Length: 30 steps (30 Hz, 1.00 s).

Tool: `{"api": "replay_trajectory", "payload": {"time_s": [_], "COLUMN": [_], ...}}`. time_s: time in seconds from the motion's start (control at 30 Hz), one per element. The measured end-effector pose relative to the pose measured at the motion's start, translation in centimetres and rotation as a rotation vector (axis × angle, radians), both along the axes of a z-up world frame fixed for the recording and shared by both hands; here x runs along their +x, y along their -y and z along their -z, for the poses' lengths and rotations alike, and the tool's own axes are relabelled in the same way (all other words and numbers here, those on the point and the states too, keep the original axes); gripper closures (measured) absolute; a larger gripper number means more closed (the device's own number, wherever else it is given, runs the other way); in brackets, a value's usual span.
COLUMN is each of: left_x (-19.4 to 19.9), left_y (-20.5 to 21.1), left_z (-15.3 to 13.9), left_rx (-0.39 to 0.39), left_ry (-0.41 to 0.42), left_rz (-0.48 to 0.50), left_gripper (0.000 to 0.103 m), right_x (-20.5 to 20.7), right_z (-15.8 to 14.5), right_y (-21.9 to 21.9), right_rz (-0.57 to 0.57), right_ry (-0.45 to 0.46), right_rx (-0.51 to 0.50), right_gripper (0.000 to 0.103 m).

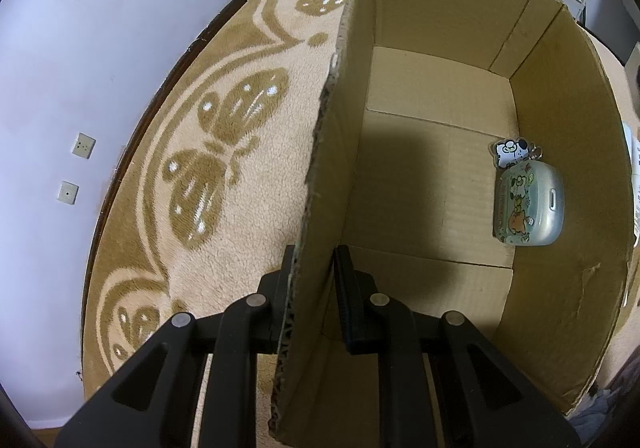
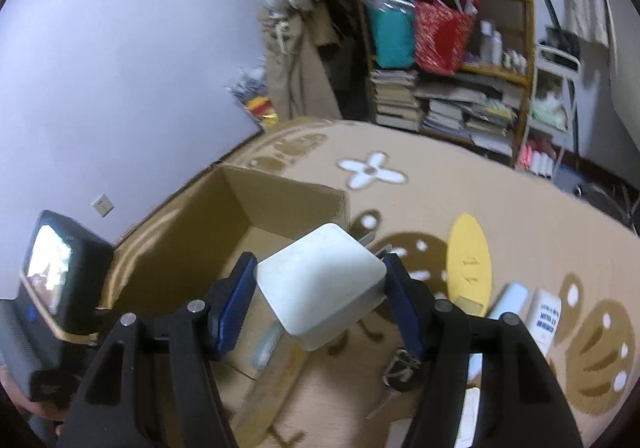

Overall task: Organize rigid objects
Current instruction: 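Lower the white charger into the box and open the right gripper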

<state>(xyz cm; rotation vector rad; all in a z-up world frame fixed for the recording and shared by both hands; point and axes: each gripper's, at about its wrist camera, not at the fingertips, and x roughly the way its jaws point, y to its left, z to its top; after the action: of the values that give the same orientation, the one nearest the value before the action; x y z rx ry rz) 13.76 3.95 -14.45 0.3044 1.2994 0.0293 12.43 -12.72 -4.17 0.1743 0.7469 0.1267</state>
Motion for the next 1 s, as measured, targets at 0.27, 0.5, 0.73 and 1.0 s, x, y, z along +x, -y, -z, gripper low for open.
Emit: {"api": "replay_trajectory", "payload": {"time_s": [0.27,0.5,0.73,1.0], "left_x": [0.0,0.0,0.0,0.1], "left_y": [0.0,0.0,0.0,0.0], "left_z": [0.0,0.0,0.0,0.0], "left_rx": [0.001,-0.001,0.0,-0.002], "left_ry": [0.0,0.0,-0.001,0.0], "left_rz": [0.001,0.0,0.0,-0.001], "left_gripper": [0.086,0.086,0.086,0.087], "right_x": [-0.7,-0.8,-0.7,-0.6], "right_z": [-0.3,0.6,0.7,0.8], "right_y": [-2.6,-3.4,-3.2,-3.6], "right_rz": [-0.09,-0.124,-0.113,-0.119], "right_ry": [0.029,0.009,0.014,-0.003], "right_rx": [0.013,0.017,0.026,0.015], "right_gripper": [0.035,0.035,0.035,0.035]}}
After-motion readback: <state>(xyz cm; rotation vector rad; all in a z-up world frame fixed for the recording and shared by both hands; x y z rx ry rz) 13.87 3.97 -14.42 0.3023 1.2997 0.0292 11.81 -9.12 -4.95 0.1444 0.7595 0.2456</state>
